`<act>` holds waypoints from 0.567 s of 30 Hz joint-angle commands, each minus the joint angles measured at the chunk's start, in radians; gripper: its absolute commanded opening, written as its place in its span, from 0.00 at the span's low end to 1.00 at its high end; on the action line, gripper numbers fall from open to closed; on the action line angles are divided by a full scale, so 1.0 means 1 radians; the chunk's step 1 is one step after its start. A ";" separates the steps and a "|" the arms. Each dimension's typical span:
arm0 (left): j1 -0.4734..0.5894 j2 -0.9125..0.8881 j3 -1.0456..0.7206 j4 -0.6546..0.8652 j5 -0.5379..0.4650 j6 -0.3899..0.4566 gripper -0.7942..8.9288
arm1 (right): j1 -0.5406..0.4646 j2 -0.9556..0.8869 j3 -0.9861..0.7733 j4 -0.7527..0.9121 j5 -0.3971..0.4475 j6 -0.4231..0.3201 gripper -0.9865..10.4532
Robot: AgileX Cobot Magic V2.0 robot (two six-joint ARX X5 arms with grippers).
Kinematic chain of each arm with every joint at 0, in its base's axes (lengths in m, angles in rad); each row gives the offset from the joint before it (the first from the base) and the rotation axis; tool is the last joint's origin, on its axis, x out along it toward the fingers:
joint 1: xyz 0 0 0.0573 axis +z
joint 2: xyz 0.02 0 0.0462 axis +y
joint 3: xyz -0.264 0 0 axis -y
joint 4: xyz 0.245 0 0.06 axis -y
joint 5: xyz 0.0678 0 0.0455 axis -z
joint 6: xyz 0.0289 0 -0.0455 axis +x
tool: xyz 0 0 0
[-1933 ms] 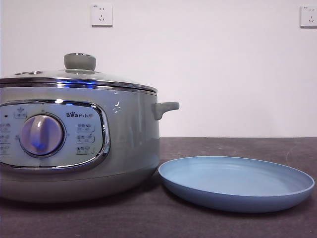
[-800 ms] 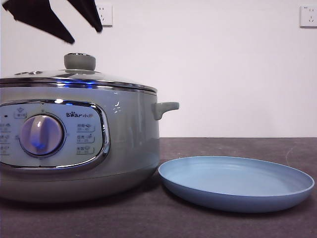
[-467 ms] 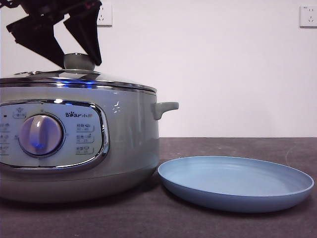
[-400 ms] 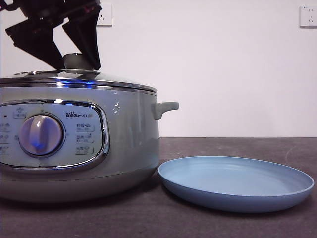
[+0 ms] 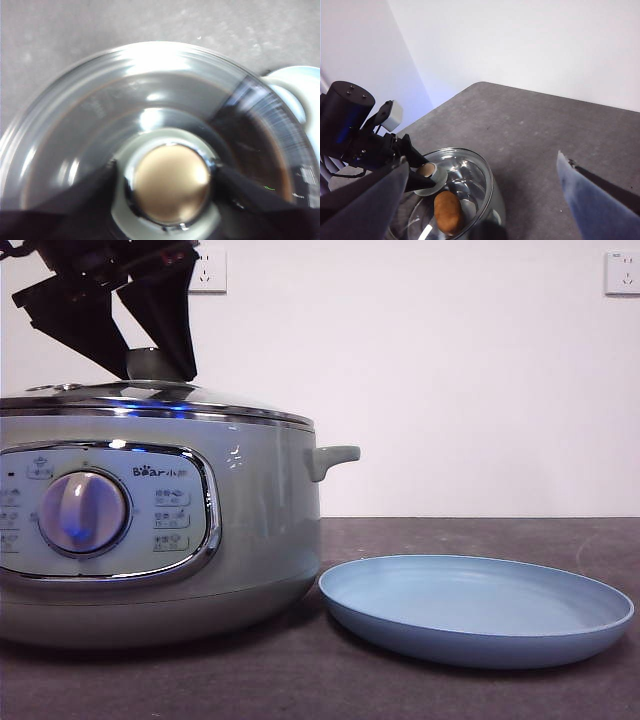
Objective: Take the potato out from the steamer,put the potato on the plate,close the lid
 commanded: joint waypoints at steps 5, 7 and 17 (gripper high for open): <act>0.003 0.003 -0.004 0.024 -0.011 0.006 0.07 | 0.003 0.000 0.004 0.006 0.003 0.003 0.52; 0.003 0.003 0.016 0.026 -0.011 0.006 0.07 | 0.003 0.000 0.004 0.006 0.002 0.003 0.52; 0.003 -0.003 0.248 -0.025 0.040 0.006 0.07 | 0.003 0.000 0.004 0.006 0.002 0.003 0.52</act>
